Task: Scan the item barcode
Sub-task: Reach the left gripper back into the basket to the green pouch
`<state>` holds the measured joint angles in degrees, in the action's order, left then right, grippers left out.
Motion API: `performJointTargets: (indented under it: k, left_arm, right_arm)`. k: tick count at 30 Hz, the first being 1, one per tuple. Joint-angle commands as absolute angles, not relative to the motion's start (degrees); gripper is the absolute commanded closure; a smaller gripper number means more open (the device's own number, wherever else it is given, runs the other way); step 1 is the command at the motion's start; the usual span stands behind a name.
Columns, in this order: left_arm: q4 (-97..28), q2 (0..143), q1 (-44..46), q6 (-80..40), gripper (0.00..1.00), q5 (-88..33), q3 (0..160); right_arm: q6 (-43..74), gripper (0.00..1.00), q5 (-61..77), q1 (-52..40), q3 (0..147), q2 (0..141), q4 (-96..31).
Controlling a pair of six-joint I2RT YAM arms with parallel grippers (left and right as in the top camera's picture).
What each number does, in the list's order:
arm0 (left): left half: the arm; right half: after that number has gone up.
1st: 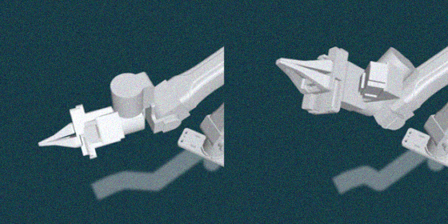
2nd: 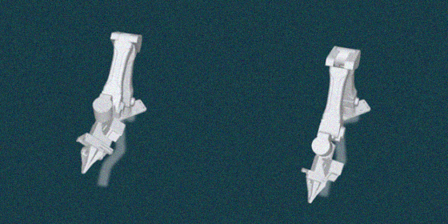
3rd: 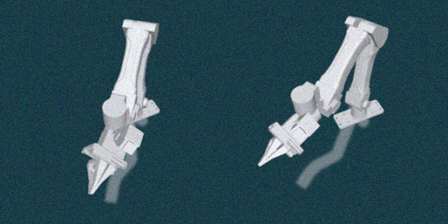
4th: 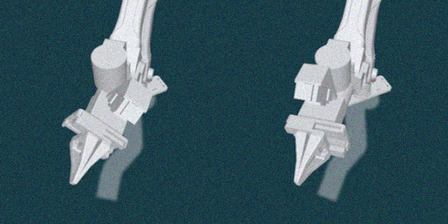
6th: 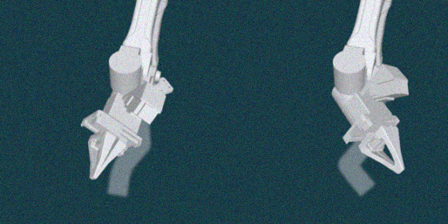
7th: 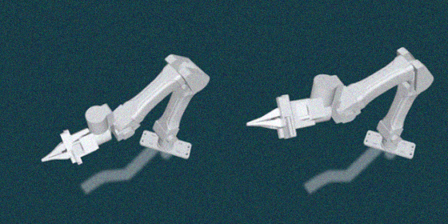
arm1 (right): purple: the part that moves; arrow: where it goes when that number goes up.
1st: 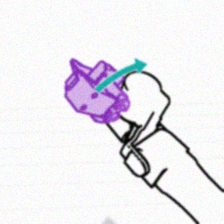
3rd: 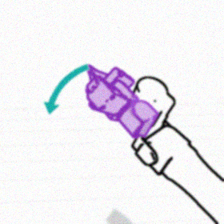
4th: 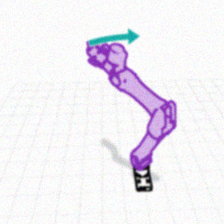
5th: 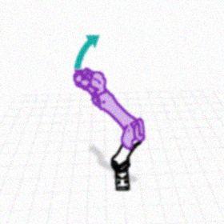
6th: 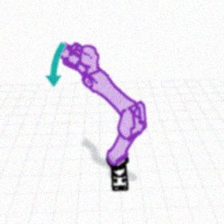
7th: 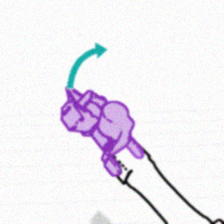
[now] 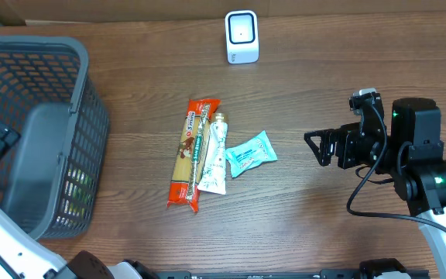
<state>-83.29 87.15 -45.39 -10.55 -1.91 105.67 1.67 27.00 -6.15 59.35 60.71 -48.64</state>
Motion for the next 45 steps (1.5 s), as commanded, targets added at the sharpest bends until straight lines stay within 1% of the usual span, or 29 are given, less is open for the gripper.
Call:
performJointTargets:
  k: [1, 6, 11, 18, 22, 26, 27, 31, 32, 34, 35, 38, 40, 41, 45]
  left_arm:
    - [-80.20, 87.05, -45.34, -10.85, 0.00, -3.31, 97.97]
    - [-72.99, 87.09, -45.34, -6.31, 0.00, -7.16, 86.48]
    - [-66.06, 87.13, -45.36, -2.63, 0.00, -7.11, 76.66]
    - [-55.37, 87.37, -45.34, -2.00, 0.00, -7.07, 63.99]
    - [-50.52, 87.42, -45.34, 0.78, 0.00, -7.07, 58.17]
    - [-45.80, 87.42, -45.34, 3.81, 0.02, -7.09, 52.66]
    - [-43.05, 87.42, -45.34, 4.69, 0.03, -7.09, 50.11]
    - [-37.89, 87.44, -45.34, 4.78, 0.05, -7.09, 46.33]
    - [-35.77, 87.44, -45.34, 4.78, 0.12, -7.09, 45.17]
    - [-34.76, 87.44, -45.34, 4.78, 0.28, -7.09, 44.69]
    - [-34.52, 87.44, -45.34, 4.75, 0.42, -7.09, 44.66]
    - [-33.74, 87.44, -45.34, 4.73, 0.70, -7.09, 44.69]
    - [-33.32, 87.42, -45.34, 4.73, 0.92, -7.09, 44.69]
    - [-33.08, 87.42, -45.34, 4.71, 0.96, -7.09, 44.73]
    - [-33.01, 87.39, -45.34, 3.97, 0.96, -7.14, 45.47]
  right_arm:
    - [1.43, 0.00, 27.00, -6.52, 60.07, 60.58, -48.31]
    - [1.41, 0.00, 27.00, -6.52, 60.07, 60.58, -48.31]
    - [1.41, 0.00, 27.00, -6.52, 60.07, 60.58, -48.31]
    - [1.41, 0.00, 27.00, -6.52, 60.07, 60.58, -48.34]
    - [1.41, 0.00, 27.00, -6.52, 60.07, 60.58, -48.31]
    - [1.41, 0.00, 27.00, -6.52, 60.07, 60.58, -48.29]
    - [1.43, 0.00, 27.00, -6.52, 60.07, 60.58, -48.25]
    - [1.43, 0.00, 27.00, -6.52, 60.07, 60.58, -48.27]
    - [1.43, 0.00, 27.00, -6.52, 60.07, 60.58, -48.29]
    - [1.41, 0.00, 27.00, -6.52, 60.07, 60.58, -48.29]
    - [1.41, 0.00, 27.00, -6.52, 60.07, 60.58, -48.29]
    - [1.43, 0.00, 27.00, -6.52, 60.07, 60.58, -48.29]
    - [1.41, 0.00, 27.00, -6.52, 60.07, 60.58, -48.27]
    - [1.43, 0.00, 27.00, -6.52, 60.07, 60.58, -48.27]
    - [1.43, 0.00, 27.00, -6.52, 60.07, 60.58, -48.23]
